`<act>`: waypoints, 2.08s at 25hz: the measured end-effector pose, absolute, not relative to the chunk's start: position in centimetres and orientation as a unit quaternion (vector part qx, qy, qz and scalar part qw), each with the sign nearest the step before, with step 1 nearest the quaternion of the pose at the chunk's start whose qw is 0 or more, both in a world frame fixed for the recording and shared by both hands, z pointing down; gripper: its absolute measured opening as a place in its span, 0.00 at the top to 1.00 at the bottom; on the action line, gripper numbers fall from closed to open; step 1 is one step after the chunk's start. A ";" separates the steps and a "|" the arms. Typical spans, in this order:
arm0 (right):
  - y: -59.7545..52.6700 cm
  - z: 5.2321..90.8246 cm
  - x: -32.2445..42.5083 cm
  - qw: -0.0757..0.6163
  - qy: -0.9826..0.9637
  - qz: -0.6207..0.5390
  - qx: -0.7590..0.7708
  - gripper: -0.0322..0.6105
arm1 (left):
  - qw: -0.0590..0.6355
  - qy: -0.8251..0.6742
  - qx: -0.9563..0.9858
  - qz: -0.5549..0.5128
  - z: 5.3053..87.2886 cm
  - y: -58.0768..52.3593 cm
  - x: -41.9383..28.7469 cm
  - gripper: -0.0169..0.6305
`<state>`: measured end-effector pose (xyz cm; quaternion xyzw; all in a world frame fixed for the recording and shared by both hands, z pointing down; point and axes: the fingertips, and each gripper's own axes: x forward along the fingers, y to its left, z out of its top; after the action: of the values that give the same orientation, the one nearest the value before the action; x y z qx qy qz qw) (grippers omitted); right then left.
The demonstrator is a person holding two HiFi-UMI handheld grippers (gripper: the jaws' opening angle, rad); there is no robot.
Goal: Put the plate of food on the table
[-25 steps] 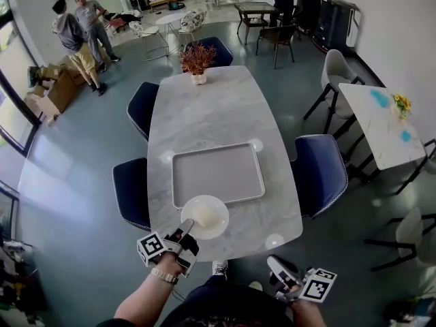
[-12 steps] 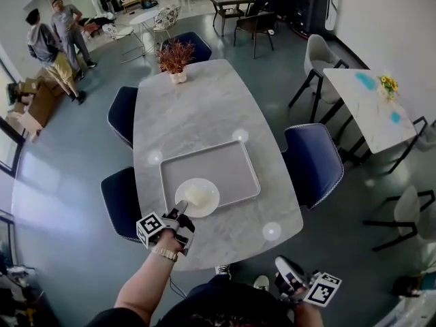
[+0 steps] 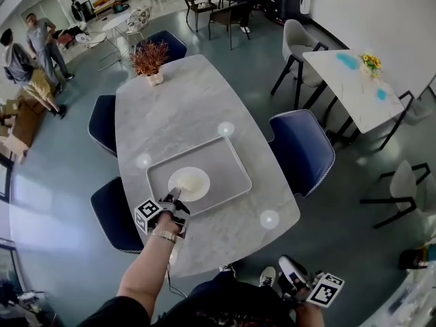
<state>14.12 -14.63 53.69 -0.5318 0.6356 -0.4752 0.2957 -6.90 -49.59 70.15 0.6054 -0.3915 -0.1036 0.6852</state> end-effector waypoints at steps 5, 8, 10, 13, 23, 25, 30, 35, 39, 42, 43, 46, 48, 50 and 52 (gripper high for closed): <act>-14.2 53.8 14.3 0.303 0.622 -0.472 -0.545 0.93 | 0.684 -0.394 0.608 -0.086 71.1 -51.1 -5.5 0.93; -14.0 53.9 14.6 0.307 0.616 -0.473 -0.550 0.93 | 0.683 -0.397 0.609 -0.077 71.7 -51.7 -4.7 0.93; -14.0 54.0 14.3 0.317 0.609 -0.478 -0.548 0.93 | 0.680 -0.400 0.610 -0.070 72.1 -52.1 -4.5 0.93; -13.9 54.0 14.0 0.319 0.604 -0.479 -0.551 0.93 | 0.678 -0.404 0.611 -0.063 72.4 -52.6 -4.3 0.93; -13.7 54.4 13.8 0.322 0.597 -0.479 -0.557 0.93 | 0.676 -0.416 0.608 -0.034 74.0 -53.1 -4.1 0.93; -13.7 54.4 13.8 0.321 0.597 -0.477 -0.559 0.93 | 0.674 -0.421 0.606 -0.029 74.2 -53.1 -4.2 0.93; -13.4 54.7 14.0 0.305 0.600 -0.471 -0.570 0.93 | 0.659 -0.435 0.614 -0.003 74.5 -53.3 -4.3 0.93; -13.7 54.6 13.5 0.328 0.595 -0.481 -0.554 0.93 | 0.644 -0.447 0.621 0.024 74.5 -53.4 -4.2 0.87; -13.3 54.8 13.7 0.319 0.600 -0.476 -0.559 0.93 | 0.637 -0.454 0.622 0.044 74.7 -53.1 -4.4 0.83; -13.2 54.6 13.5 0.321 0.599 -0.475 -0.559 0.93 | 0.630 -0.455 0.627 0.058 74.8 -53.0 -4.6 0.79; -13.2 54.5 13.4 0.328 0.597 -0.477 -0.555 0.93 | 0.628 -0.454 0.629 0.062 74.7 -52.9 -4.7 0.78; -13.1 54.5 13.7 0.327 0.598 -0.475 -0.557 0.93 | 0.617 -0.455 0.637 0.084 74.6 -52.6 -4.7 0.73; -13.1 54.3 13.6 0.335 0.597 -0.477 -0.551 0.93 | 0.605 -0.461 0.640 0.107 74.5 -52.3 -5.0 0.69; -13.1 54.2 13.6 0.339 0.597 -0.479 -0.547 0.93 | 0.591 -0.469 0.645 0.122 74.3 -52.0 -5.5 0.69; -13.1 54.3 13.8 0.331 0.602 -0.474 -0.550 0.93 | 0.583 -0.473 0.649 0.121 74.0 -51.9 -5.9 0.69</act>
<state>13.85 -13.08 54.29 -0.5504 0.6022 -0.4739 0.3313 -5.86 -51.91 73.97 0.6491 -0.4734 0.1213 0.5830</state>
